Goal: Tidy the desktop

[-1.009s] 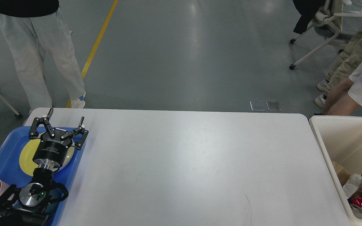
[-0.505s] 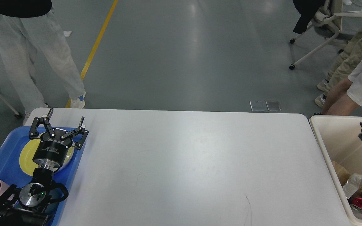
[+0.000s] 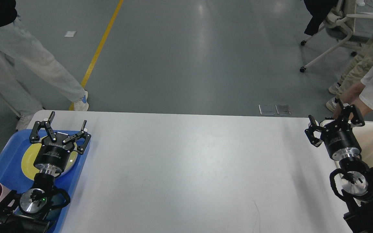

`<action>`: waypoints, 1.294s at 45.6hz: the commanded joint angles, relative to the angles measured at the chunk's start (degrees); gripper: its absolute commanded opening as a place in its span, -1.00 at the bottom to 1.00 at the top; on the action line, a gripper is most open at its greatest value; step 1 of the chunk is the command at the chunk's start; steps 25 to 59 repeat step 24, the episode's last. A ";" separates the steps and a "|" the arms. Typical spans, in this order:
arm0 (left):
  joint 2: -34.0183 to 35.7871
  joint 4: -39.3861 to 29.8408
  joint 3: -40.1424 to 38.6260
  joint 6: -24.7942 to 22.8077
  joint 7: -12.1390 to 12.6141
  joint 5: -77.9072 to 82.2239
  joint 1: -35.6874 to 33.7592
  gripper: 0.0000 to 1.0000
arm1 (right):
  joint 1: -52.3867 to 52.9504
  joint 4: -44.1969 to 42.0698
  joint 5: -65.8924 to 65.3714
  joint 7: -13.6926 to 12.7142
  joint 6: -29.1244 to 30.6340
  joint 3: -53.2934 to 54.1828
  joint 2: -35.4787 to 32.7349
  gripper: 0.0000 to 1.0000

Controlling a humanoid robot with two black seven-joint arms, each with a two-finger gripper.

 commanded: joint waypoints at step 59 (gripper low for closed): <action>0.00 0.00 0.00 0.00 0.00 0.00 0.00 0.93 | -1.91 -4.03 1.76 4.33 5.53 0.24 0.48 1.00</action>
